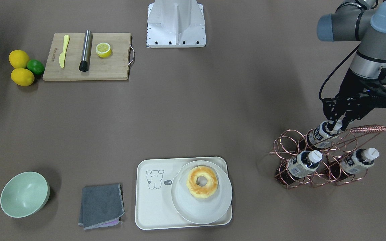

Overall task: Place tea on tray
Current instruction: 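Reach the left gripper down to a tea bottle in the copper rack, then lift the tea bottle out of the rack with the left gripper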

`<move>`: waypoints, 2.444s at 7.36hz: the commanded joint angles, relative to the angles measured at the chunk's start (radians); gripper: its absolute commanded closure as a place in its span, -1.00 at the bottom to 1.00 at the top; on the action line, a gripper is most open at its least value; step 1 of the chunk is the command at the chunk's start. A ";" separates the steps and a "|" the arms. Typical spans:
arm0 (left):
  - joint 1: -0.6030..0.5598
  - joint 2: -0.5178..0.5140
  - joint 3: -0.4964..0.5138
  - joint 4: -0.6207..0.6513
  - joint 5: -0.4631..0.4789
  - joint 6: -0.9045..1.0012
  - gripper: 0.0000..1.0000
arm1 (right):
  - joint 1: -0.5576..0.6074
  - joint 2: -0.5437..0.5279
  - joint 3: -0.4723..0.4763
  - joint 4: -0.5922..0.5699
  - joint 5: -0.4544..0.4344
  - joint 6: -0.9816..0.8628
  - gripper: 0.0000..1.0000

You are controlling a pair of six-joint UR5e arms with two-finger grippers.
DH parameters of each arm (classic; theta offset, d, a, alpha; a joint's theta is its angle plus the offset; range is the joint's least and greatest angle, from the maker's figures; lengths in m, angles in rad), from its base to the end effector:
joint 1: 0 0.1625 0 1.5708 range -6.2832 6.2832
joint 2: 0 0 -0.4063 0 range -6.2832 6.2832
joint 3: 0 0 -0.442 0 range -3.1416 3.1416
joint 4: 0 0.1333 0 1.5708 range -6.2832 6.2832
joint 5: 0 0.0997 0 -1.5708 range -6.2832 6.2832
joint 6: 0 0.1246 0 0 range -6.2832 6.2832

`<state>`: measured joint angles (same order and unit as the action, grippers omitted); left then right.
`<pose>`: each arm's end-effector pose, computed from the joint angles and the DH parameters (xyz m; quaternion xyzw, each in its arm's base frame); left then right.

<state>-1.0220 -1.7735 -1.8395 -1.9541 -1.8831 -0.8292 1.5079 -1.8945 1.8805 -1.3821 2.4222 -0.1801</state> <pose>0.2478 -0.5875 0.3624 0.2260 0.3695 -0.0618 0.8992 0.0128 -0.4268 0.6174 0.1034 -0.4060 -0.1457 0.8962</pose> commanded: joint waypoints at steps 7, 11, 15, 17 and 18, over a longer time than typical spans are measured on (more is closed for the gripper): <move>-0.196 -0.290 -0.179 0.560 -0.117 0.151 1.00 | -0.009 0.018 0.006 -0.002 0.000 0.051 -1.00; 0.130 -0.491 -0.215 0.741 0.063 -0.267 1.00 | -0.012 0.020 0.003 -0.003 -0.003 0.051 -1.00; 0.487 -0.725 -0.069 0.880 0.274 -0.629 1.00 | -0.012 0.020 0.003 -0.003 0.000 0.051 -1.00; 0.569 -0.725 -0.035 0.850 0.277 -0.700 1.00 | -0.014 0.022 0.002 -0.003 0.002 0.053 -1.00; 0.586 -0.722 -0.012 0.816 0.279 -0.703 1.00 | -0.014 0.022 0.002 -0.003 0.002 0.053 -1.00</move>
<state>-0.4911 -2.4955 -1.8867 -1.0930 -1.6128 -1.4997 1.4945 -1.8735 1.8830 -1.3852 2.4233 -0.1277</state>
